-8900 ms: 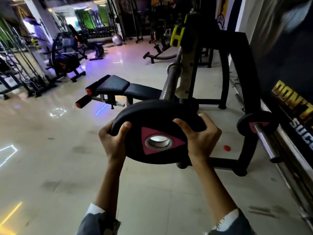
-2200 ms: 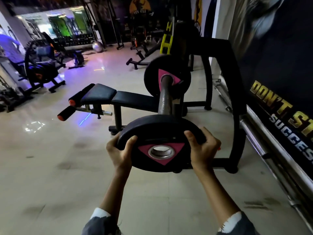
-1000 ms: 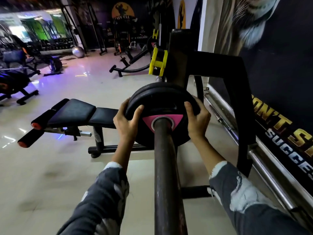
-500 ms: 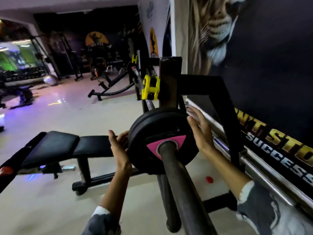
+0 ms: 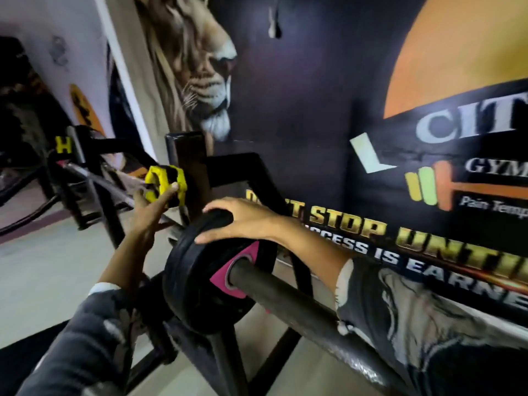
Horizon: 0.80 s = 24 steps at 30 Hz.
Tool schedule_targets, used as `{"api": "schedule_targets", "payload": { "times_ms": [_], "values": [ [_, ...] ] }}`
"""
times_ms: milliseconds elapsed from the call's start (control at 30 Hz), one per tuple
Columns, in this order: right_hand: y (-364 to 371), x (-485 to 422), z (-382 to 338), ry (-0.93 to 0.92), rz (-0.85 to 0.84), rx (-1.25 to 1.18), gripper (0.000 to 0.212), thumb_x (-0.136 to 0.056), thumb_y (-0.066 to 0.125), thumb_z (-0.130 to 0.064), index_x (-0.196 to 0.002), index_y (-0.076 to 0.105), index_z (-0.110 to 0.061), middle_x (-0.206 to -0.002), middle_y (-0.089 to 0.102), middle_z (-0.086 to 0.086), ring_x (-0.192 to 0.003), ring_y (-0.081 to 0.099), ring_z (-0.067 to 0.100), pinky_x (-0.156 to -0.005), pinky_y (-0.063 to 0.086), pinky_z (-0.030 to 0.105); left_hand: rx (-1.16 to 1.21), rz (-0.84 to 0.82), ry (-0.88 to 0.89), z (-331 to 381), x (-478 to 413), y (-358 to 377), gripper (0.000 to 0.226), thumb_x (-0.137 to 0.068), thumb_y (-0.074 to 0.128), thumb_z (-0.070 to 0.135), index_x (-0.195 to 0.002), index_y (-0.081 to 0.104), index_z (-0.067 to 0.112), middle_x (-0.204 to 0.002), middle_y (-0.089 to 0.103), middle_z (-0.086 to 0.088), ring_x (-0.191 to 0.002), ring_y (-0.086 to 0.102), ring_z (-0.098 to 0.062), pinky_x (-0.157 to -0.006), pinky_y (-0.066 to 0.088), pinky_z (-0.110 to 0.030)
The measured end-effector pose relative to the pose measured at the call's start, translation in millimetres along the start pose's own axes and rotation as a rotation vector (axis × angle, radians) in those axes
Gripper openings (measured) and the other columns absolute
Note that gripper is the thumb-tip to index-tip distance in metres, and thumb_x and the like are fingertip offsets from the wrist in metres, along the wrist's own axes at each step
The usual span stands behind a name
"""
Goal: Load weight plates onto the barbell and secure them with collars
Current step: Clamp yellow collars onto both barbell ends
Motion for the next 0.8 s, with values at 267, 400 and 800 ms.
{"api": "schedule_targets", "payload": {
  "times_ms": [267, 400, 800],
  "values": [
    [8, 8, -1, 0.006, 0.081, -0.112, 0.056, -0.075, 0.071, -0.049, -0.126, 0.053, -0.034, -0.138, 0.045, -0.011, -0.13, 0.036, 0.012, -0.107, 0.025, 0.038, 0.405, 0.332, 0.024, 11, -10, 3, 0.027, -0.079, 0.072, 0.014, -0.1, 0.055, 0.017, -0.089, 0.063, -0.005, -0.061, 0.065, -0.008, -0.056, 0.055, -0.027],
    [10, 1, 6, 0.043, 0.052, -0.238, 0.053, -0.078, 0.07, -0.043, -0.127, 0.053, -0.029, -0.139, 0.047, -0.005, -0.126, 0.038, 0.008, -0.101, 0.027, 0.026, 0.144, 0.419, 0.31, 24, 5, -19, 0.067, -0.072, 0.079, 0.011, -0.129, 0.044, 0.005, -0.117, 0.054, -0.009, -0.1, 0.058, -0.006, -0.092, 0.051, -0.028],
    [-56, -5, -7, 0.122, 0.251, -0.865, 0.045, -0.08, 0.071, -0.031, -0.109, 0.065, 0.002, -0.103, 0.071, 0.018, -0.069, 0.067, 0.012, -0.07, 0.055, 0.022, -0.485, -0.101, 0.626, 90, 84, 51, 0.105, -0.059, 0.089, 0.013, -0.143, 0.026, 0.008, -0.14, 0.042, -0.006, -0.129, 0.042, -0.015, -0.109, 0.036, -0.034]
  ]
}}
Point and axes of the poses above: each hand's wrist, its own x-axis away from the middle knuckle, its own y-axis out of the palm, z = x × y, the point moved 2 cm from there along -x, towards the middle knuckle
